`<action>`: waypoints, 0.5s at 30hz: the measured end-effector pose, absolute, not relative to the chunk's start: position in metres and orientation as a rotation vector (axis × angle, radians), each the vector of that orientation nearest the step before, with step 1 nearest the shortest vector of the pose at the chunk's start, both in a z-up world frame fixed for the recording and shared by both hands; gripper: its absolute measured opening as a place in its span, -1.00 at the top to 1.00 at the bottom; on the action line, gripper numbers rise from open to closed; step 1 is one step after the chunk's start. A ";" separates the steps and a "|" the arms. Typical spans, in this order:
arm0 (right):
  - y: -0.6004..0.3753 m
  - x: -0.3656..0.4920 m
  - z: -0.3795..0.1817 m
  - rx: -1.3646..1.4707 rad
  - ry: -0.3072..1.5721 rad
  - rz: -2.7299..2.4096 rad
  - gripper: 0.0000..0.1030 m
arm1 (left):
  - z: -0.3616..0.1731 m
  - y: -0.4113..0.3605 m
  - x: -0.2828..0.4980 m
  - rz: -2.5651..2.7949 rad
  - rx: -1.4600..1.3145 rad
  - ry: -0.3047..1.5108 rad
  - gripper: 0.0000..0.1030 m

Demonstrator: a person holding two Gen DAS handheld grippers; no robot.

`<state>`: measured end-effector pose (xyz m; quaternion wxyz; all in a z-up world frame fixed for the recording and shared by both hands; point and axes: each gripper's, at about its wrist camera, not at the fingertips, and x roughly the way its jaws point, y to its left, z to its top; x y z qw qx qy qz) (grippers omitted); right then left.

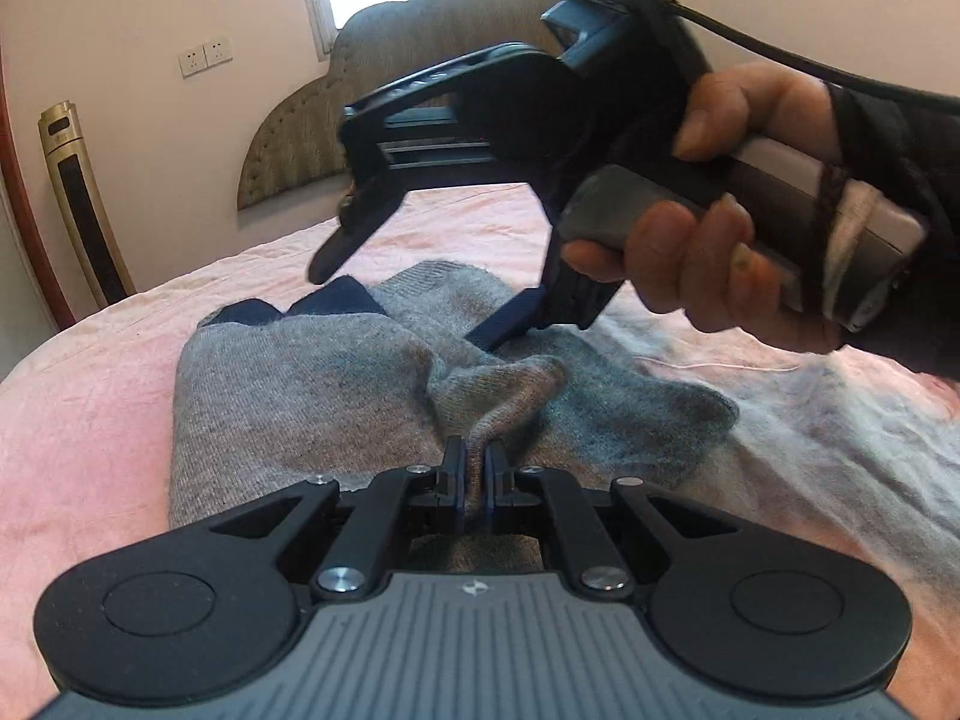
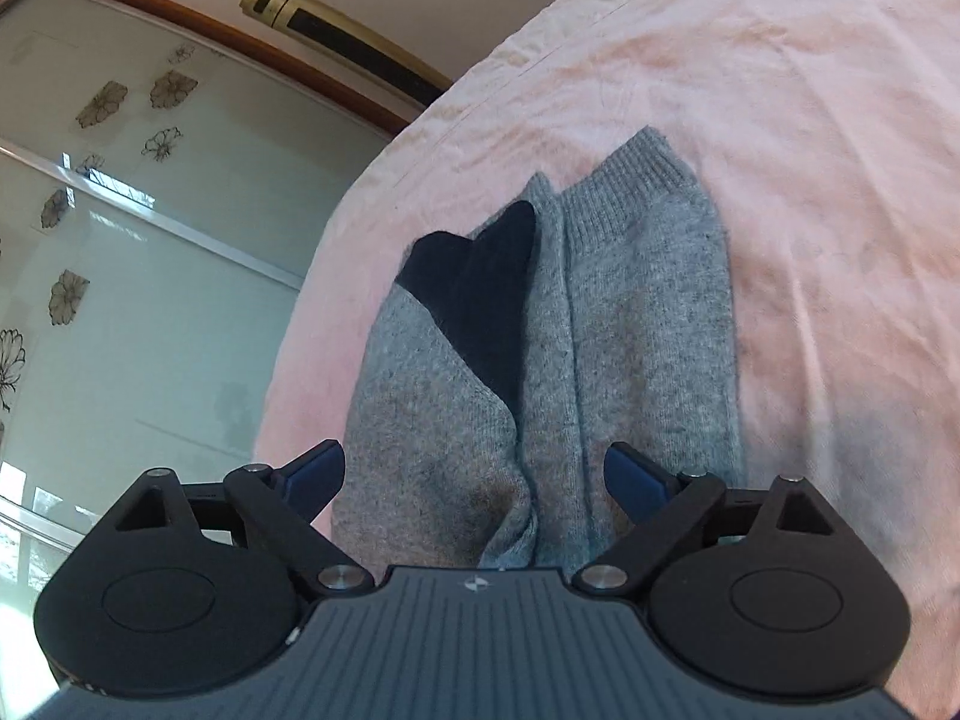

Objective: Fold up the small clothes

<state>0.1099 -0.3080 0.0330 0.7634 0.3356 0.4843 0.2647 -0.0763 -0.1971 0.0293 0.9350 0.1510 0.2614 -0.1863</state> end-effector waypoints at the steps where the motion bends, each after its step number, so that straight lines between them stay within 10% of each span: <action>1: -0.305 0.113 0.033 0.729 1.066 0.597 -0.81 | 0.029 -0.196 -0.076 -0.380 0.304 0.539 0.89; 6: -0.292 0.126 0.030 0.699 1.096 0.638 -0.78 | 0.025 -0.188 -0.079 -0.394 0.261 0.579 0.85; 8: -0.287 0.127 0.032 0.641 1.094 0.622 -0.39 | 0.025 -0.179 -0.083 -0.399 0.233 0.584 0.84; 10: -0.285 0.126 0.032 0.556 1.106 0.583 0.63 | 0.028 -0.169 -0.087 -0.403 0.206 0.587 0.83; 15: -0.307 0.097 0.055 0.565 0.958 0.616 0.71 | 0.047 -0.133 -0.096 -0.405 0.111 0.558 0.83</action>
